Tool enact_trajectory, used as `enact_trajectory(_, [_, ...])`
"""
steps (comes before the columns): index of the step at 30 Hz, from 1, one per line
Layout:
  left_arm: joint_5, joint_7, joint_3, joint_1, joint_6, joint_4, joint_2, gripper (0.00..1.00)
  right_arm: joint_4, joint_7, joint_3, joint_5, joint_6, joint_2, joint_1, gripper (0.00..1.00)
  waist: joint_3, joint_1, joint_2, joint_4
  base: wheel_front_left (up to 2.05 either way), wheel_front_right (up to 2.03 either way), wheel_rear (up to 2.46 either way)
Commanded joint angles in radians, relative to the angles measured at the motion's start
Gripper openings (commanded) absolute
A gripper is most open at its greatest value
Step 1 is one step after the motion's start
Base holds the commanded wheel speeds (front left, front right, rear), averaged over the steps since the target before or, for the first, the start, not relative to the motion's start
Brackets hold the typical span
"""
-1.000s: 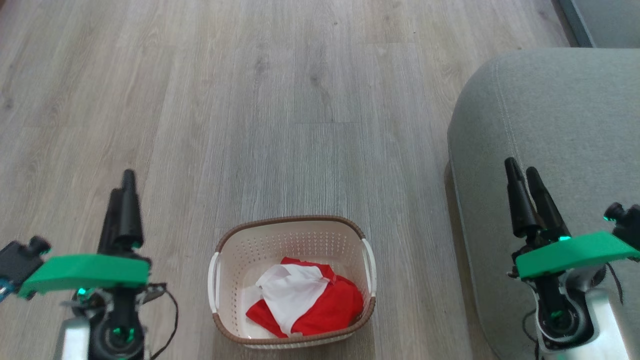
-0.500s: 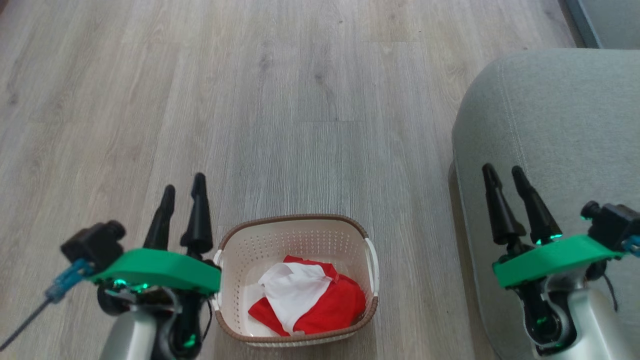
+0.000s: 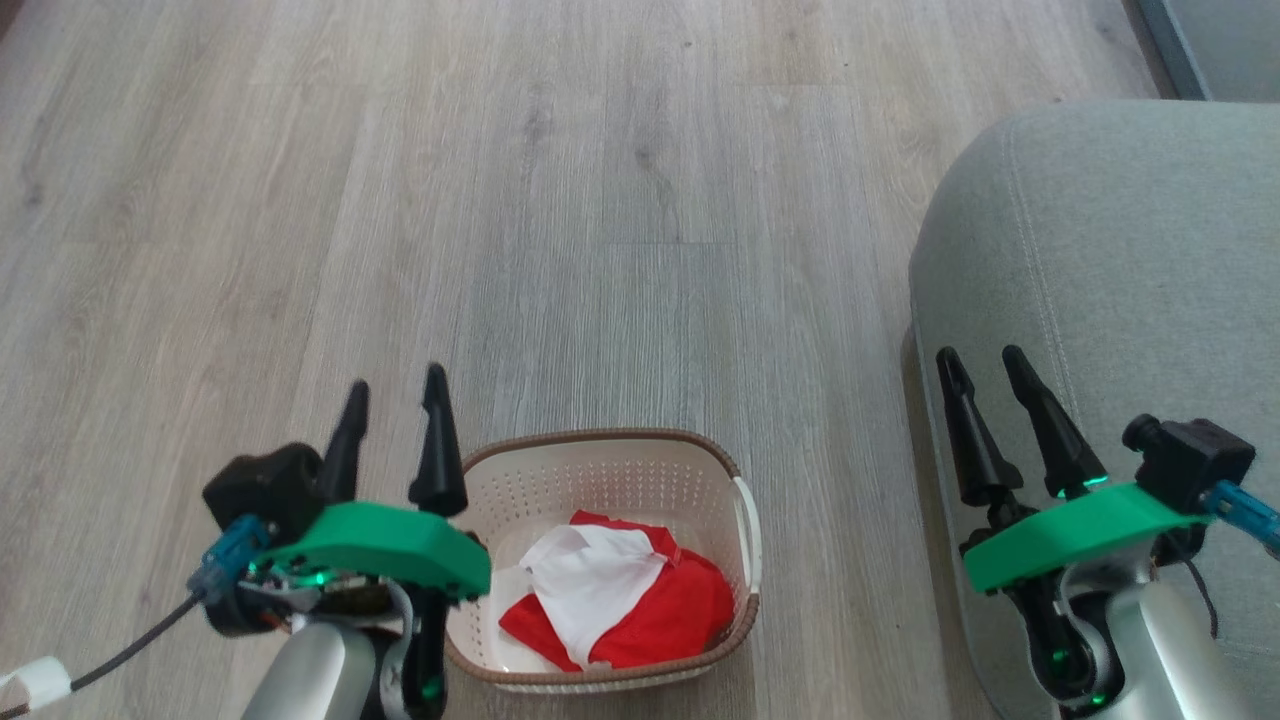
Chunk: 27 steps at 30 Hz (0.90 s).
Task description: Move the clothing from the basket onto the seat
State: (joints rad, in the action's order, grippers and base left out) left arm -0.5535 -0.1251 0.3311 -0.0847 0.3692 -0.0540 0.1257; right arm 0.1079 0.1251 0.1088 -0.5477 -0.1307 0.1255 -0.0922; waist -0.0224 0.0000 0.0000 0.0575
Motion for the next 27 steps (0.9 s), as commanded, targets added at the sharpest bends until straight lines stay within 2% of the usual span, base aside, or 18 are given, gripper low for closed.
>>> enact_trajectory(1, [0.036,-0.016,-0.014,-0.063,0.022,-0.052,0.014,1.0,-0.044,0.015,0.018,0.028,0.0,0.005,-0.052,1.0,0.0,0.0,0.0,0.001,0.0,0.0,0.0])
enact_trajectory(8, [0.131,-0.037,0.023,-0.077,0.127,-0.111,0.036,1.0,-0.052,0.036,0.03,0.058,0.0,0.004,-0.058,1.0,0.0,0.0,0.0,0.004,0.0,0.0,0.0])
enact_trajectory(11, [0.143,-0.046,0.048,-0.073,0.144,-0.111,0.038,1.0,-0.044,0.044,0.039,0.082,0.0,0.006,-0.057,1.0,0.0,0.0,0.0,0.006,0.0,0.0,0.0])
enact_trajectory(14, [0.127,-0.054,0.038,-0.055,0.11,-0.087,0.019,1.0,-0.031,0.053,0.044,0.091,0.0,0.002,-0.053,1.0,0.002,0.0,0.0,0.008,0.0,0.0,0.0])
enact_trajectory(19, [0.131,-0.069,-0.031,-0.021,-0.007,-0.027,-0.033,1.0,0.005,0.068,0.042,0.105,0.0,-0.005,-0.049,1.0,0.004,0.0,0.0,0.011,0.0,0.0,0.0])
enact_trajectory(22, [0.172,-0.078,-0.079,-0.01,-0.075,0.002,-0.055,1.0,0.024,0.077,0.037,0.113,0.0,-0.011,-0.046,1.0,0.005,0.0,0.0,0.012,0.0,0.0,0.0])
enact_trajectory(24, [0.22,-0.084,-0.095,-0.005,-0.102,0.017,-0.062,1.0,0.041,0.083,0.035,0.116,0.0,-0.016,-0.044,1.0,0.006,0.0,0.0,0.011,0.0,0.0,0.0])
enact_trajectory(27, [0.297,-0.092,-0.097,-0.001,-0.116,0.034,-0.068,1.0,0.065,0.092,0.033,0.124,0.0,-0.022,-0.044,1.0,0.006,0.0,0.0,0.01,0.0,0.0,0.0])
